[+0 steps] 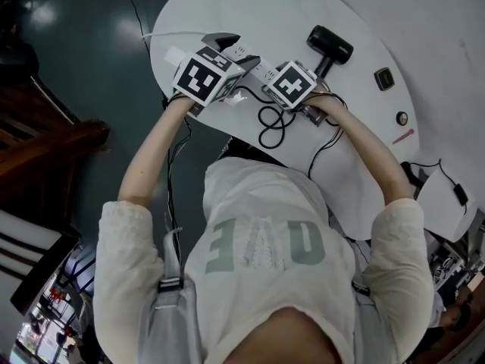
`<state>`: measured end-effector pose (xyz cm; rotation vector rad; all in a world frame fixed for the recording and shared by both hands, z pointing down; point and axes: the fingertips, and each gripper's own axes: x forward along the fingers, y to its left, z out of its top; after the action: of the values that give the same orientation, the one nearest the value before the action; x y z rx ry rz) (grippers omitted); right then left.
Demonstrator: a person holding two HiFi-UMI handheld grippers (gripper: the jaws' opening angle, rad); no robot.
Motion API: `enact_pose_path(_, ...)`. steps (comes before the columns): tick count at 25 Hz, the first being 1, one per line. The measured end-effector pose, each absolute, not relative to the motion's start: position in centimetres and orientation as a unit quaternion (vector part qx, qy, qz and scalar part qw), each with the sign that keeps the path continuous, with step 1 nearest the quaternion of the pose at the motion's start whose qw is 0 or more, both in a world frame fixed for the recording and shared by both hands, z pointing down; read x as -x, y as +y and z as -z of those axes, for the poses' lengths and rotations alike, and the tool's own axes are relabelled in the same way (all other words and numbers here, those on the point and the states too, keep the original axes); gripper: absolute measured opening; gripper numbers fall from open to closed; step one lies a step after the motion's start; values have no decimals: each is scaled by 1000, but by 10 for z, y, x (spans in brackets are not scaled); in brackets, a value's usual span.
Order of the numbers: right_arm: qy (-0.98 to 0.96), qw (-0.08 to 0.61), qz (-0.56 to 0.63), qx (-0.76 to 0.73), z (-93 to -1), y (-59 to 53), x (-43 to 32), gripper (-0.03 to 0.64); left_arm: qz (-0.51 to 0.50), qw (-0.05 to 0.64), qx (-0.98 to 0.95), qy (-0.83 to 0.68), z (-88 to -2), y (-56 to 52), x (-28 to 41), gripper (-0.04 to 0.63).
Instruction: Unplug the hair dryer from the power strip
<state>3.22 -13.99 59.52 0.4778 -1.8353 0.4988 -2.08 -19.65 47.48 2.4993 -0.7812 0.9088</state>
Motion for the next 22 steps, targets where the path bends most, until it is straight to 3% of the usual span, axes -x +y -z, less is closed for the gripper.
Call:
enact_pose_path(5, -779, 554, -213, -203, -597, -140, -34, 265, -370, 141, -875, -279, -514, -194, 11, 255)
enact_pose_path(10, -781, 550, -220, -199, -598, -140, -33, 265, -393, 146, -861, -289, -542, -196, 14, 219)
enact_pose_path(16, -779, 550, -227, -198, -598, -140, -31, 267, -391, 111, -878, -252, -542, -190, 7, 87)
enact_pose_path(22, -775, 555, -226, -204, -598, -140, -32, 267, -348, 111, -893, -264, -539, -190, 10, 67)
